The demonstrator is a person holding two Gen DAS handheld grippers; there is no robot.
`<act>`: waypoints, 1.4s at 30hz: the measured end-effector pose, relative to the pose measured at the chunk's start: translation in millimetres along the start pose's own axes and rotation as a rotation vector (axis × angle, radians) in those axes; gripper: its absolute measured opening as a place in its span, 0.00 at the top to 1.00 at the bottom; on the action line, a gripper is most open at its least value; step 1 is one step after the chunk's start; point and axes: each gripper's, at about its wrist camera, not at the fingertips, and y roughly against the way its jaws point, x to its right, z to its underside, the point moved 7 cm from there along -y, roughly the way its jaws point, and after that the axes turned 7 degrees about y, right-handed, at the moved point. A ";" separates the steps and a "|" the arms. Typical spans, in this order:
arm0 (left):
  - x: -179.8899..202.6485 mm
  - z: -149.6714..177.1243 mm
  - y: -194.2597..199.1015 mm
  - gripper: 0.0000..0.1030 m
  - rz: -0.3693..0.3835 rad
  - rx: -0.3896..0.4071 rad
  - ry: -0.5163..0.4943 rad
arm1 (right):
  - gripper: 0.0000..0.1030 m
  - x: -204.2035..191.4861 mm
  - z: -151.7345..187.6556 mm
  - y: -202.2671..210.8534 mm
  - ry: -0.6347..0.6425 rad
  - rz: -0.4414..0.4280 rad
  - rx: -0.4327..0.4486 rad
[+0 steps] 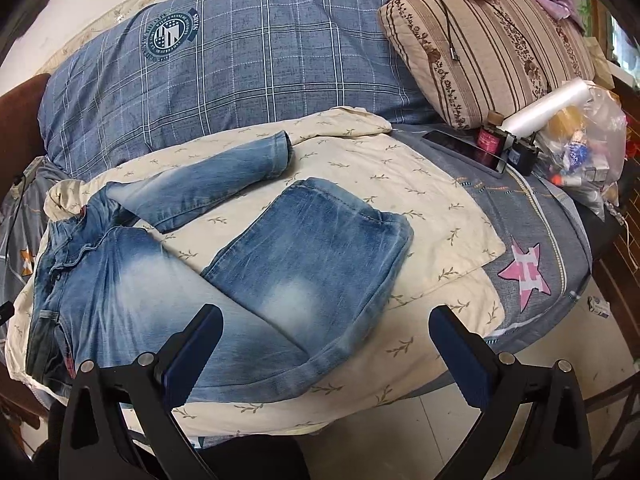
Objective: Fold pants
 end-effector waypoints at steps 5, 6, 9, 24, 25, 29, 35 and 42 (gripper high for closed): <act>4.1 1.3 -5.0 0.29 -0.007 -0.012 -0.005 | 0.00 2.4 -1.7 -2.7 0.008 -0.004 -0.008; 4.6 1.4 -5.8 0.29 -0.008 -0.012 -0.006 | 0.00 2.4 -1.9 -3.7 0.010 -0.004 -0.010; 6.7 1.2 -9.8 0.29 -0.013 -0.019 -0.008 | 0.00 2.4 -2.3 -7.6 0.020 -0.009 -0.019; 22.7 -1.7 -35.2 0.29 -0.033 -0.078 -0.026 | 0.00 13.1 -5.4 -30.8 -0.003 -0.047 -0.054; 22.8 -2.5 -36.6 0.29 -0.031 -0.087 -0.025 | 0.00 14.0 -5.7 -32.5 -0.006 -0.053 -0.056; 15.0 -12.0 -38.1 0.29 -0.028 -0.099 -0.003 | 0.00 31.7 -9.4 -41.0 -0.046 -0.055 -0.072; -12.6 -30.7 -40.0 0.29 -0.043 -0.120 0.055 | 0.00 84.6 -17.2 -49.0 -0.171 -0.013 -0.093; -33.3 -37.8 -45.8 0.29 -0.022 -0.175 0.107 | 0.00 89.5 -28.2 -56.2 -0.165 -0.036 -0.098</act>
